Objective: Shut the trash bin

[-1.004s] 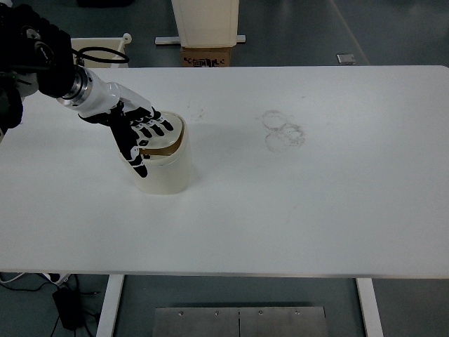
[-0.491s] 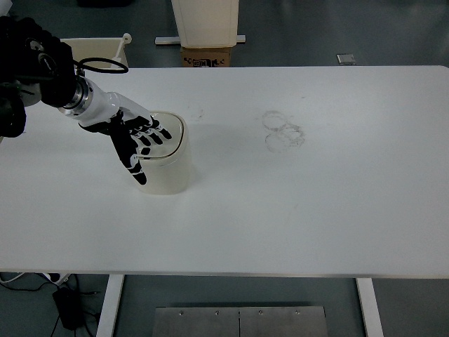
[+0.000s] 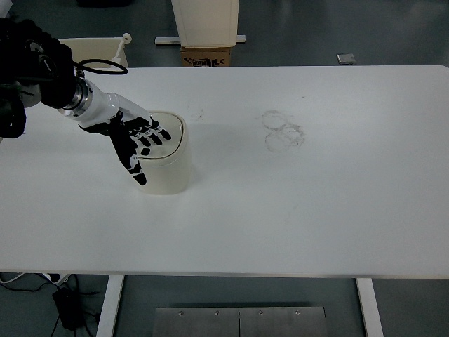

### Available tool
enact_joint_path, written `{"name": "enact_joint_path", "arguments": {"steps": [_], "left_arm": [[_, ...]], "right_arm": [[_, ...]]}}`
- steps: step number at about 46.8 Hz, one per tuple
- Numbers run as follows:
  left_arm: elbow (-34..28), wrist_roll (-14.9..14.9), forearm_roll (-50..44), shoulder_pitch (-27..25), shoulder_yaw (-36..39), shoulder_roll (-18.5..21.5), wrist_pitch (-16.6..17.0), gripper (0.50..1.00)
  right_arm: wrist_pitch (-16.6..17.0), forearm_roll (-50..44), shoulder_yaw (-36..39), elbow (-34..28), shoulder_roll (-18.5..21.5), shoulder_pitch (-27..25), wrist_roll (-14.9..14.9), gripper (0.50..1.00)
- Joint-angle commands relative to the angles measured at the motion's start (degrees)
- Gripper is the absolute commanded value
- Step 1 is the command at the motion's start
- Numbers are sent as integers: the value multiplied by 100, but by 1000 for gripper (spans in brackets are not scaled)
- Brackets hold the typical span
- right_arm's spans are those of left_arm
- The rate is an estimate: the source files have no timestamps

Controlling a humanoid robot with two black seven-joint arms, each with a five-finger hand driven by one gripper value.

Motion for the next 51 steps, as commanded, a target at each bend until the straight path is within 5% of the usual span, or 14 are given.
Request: {"name": "enact_joint_path", "arguments": {"steps": [1, 30, 51], "left_arm": [[0, 1, 0, 0, 0, 0, 9, 1000], [9, 1, 0, 79, -9, 44, 27, 1000], [202, 1, -17, -396, -527, 105, 18, 1000]], "right_arm": [[-1, 0, 0, 0, 0, -1, 0, 991], [-1, 0, 0, 0, 0, -1, 0, 993], [-1, 0, 0, 0, 0, -1, 0, 991]]}}
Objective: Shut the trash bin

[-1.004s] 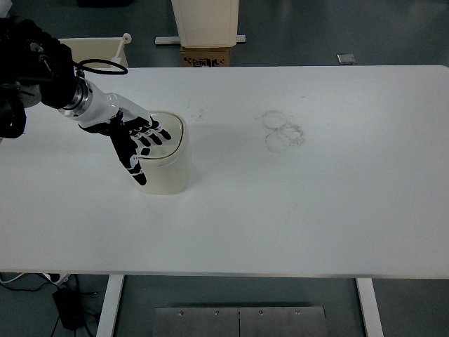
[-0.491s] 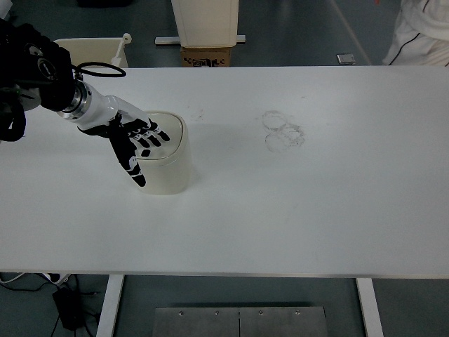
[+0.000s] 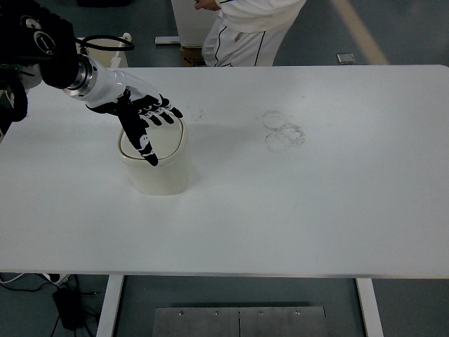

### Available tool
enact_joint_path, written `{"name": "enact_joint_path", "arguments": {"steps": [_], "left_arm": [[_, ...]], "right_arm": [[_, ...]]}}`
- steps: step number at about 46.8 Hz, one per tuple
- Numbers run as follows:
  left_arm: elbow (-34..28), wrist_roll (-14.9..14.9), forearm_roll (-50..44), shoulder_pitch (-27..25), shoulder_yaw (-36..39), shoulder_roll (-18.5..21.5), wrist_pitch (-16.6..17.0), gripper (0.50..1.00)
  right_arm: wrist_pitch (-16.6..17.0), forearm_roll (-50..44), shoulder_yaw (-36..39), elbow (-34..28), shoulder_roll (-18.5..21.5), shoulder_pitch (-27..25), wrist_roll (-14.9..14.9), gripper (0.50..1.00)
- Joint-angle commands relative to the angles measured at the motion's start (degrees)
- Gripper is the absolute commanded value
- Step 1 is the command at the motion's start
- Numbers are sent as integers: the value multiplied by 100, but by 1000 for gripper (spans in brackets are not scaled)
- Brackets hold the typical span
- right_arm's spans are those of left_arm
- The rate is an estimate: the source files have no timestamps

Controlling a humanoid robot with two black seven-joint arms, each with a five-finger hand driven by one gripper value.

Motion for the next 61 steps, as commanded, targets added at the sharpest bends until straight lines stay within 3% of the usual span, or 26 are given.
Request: {"name": "enact_joint_path", "arguments": {"steps": [1, 7, 18, 26, 38, 46, 55, 61], "left_arm": [[79, 4, -1, -98, -135, 8, -9, 1000], [360, -5, -9, -187, -416, 17, -53, 1000], [1432, -5, -45, -81, -1066, 8, -89, 1000], [2258, -5, -80, 244, -1602, 8, -80, 1000], [3673, -66, -80, 1149, -2920, 17, -9, 1000], [4561, -84, -80, 1843, -4273, 25, -1, 1000], [5282, -93, -89, 2581, -5548, 95, -1, 1000], [5546, -339, -89, 3091, -6339, 148, -1, 1000]], "right_arm": [[1, -1, 0, 0, 0, 0, 0, 991], [-8, -1, 0, 0, 0, 0, 0, 991], [1, -9, 0, 0, 0, 0, 0, 991], [1, -9, 0, 0, 0, 0, 0, 993], [1, -9, 0, 9, 0, -9, 0, 991], [1, -1, 0, 9, 0, -17, 0, 991], [1, 8, 0, 9, 0, -35, 0, 991], [1, 8, 0, 9, 0, -53, 0, 991]]}}
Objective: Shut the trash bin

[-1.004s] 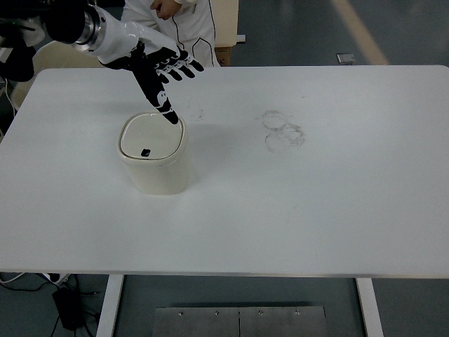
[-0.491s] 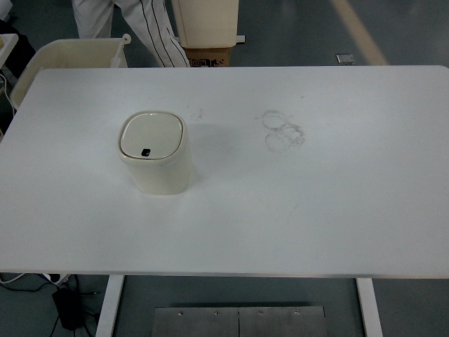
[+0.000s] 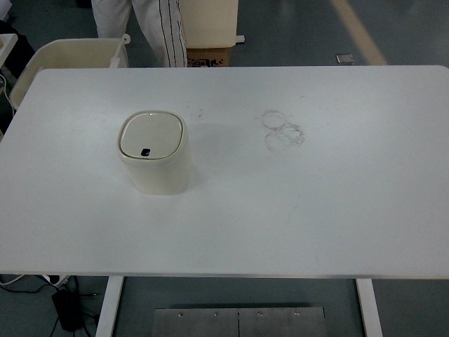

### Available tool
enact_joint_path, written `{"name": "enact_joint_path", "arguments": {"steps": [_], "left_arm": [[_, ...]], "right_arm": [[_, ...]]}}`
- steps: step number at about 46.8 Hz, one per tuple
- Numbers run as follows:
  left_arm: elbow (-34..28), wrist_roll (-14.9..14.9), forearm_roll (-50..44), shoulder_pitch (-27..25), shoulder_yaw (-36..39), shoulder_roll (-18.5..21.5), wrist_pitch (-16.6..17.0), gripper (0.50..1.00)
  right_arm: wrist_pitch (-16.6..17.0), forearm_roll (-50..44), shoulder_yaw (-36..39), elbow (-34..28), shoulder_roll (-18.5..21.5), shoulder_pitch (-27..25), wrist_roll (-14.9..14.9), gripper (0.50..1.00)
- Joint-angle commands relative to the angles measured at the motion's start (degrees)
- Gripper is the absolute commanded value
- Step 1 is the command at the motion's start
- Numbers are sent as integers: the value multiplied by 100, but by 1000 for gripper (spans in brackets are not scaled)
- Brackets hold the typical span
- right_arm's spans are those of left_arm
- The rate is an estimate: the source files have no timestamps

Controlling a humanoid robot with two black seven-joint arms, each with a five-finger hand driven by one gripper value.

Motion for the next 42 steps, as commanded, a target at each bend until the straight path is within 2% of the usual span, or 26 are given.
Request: {"name": "enact_joint_path", "arguments": {"steps": [1, 9, 13, 20, 27, 42], "left_arm": [[129, -210, 1, 316, -487, 21, -1, 1000], [270, -860, -87, 1037, -1374, 223, 60, 1000], [270, -1036, -96, 1424, -1718, 258, 104, 1000], [296, -1063, -210, 2109, -2148, 337, 262, 1000], [296, -1063, -544, 2751, -2395, 407, 263, 1000], [375, -1063, -1080, 3727, -2702, 460, 263, 1000]], "right_arm": [[-1, 1, 0, 0, 0, -5, 1, 991], [-1, 0, 0, 0, 0, -14, 1, 991], [-1, 1, 0, 0, 0, -5, 1, 991], [-1, 1, 0, 0, 0, -5, 1, 991], [-1, 1, 0, 0, 0, -5, 1, 991], [-1, 1, 0, 0, 0, -5, 1, 991]]}}
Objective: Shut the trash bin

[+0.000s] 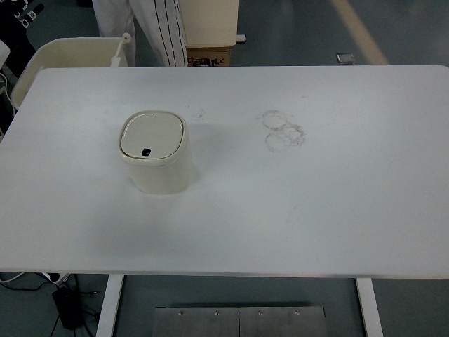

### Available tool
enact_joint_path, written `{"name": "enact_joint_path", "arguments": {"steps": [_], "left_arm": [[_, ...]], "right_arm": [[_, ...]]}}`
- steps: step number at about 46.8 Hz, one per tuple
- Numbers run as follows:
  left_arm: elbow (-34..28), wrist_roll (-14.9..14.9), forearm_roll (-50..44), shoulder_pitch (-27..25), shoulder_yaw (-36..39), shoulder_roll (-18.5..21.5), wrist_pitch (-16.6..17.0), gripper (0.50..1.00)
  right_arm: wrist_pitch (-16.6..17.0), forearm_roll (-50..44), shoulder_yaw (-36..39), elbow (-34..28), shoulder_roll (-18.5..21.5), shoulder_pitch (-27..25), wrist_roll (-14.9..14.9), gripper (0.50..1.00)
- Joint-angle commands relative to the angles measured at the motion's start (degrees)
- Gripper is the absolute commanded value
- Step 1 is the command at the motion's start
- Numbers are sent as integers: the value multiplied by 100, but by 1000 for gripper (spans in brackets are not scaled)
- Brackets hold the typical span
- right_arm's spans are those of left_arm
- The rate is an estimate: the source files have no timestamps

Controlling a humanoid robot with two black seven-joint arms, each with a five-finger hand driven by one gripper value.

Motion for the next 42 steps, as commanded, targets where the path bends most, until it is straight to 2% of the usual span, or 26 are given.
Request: {"name": "enact_joint_path", "arguments": {"steps": [1, 12, 21, 42], "left_arm": [[63, -1, -74, 210, -106, -18, -2, 1000], [99, -1, -118, 869, -501, -62, -19, 1000], [99, -19, -109, 1256, -537, -97, -28, 1000], [99, -19, -65, 1388, -528, -97, -37, 1000]], "right_arm": [[1, 2, 1, 0, 0, 0, 1, 991], [1, -7, 1, 0, 0, 0, 1, 991], [1, -7, 1, 0, 0, 0, 1, 991], [1, -7, 1, 0, 0, -9, 44, 991]]}}
